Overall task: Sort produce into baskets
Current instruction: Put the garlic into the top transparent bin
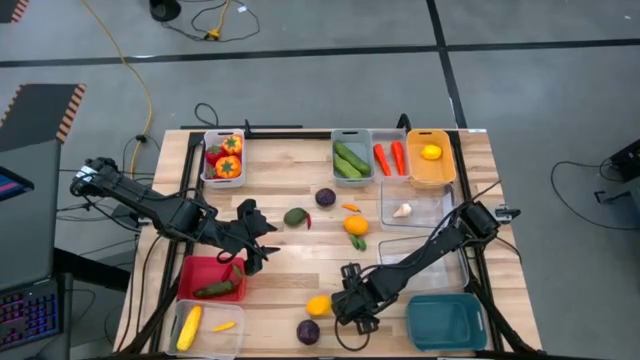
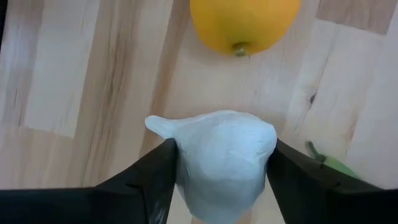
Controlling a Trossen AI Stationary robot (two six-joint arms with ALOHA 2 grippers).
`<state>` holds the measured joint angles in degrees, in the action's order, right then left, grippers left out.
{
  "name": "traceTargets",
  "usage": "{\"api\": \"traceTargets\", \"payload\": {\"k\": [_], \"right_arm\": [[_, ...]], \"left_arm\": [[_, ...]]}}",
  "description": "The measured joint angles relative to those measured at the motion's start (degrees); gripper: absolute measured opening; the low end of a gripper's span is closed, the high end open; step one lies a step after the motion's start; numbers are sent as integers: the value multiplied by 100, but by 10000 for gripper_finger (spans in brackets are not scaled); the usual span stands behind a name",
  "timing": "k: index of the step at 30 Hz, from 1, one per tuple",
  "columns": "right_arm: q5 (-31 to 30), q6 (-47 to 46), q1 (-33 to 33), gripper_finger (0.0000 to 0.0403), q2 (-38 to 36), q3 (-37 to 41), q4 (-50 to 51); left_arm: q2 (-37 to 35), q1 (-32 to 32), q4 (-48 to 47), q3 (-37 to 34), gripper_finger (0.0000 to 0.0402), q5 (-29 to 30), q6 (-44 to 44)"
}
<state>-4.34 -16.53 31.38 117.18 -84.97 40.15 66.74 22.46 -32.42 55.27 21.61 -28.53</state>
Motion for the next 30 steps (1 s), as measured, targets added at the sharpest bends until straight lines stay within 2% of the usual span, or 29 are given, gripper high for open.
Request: {"api": "traceTargets", "payload": {"k": [6, 11, 13, 21, 30], "right_arm": [[-1, 9, -4, 247, -237, 0, 120], [-25, 50, -78, 246, -779, 0, 254], [-247, 52, -134, 246, -1064, 0, 455], [-1573, 48, -513, 245, -2221, 0, 1983], [-1832, 47, -1293, 249, -3049, 0, 3540]], "left_arm": [[0, 0, 0, 0, 249, 0, 2], [0, 0, 0, 0, 249, 2, 2], [0, 0, 0, 0, 249, 2, 2], [0, 0, 2, 0, 249, 1, 2], [0, 0, 2, 0, 249, 0, 4]]}}
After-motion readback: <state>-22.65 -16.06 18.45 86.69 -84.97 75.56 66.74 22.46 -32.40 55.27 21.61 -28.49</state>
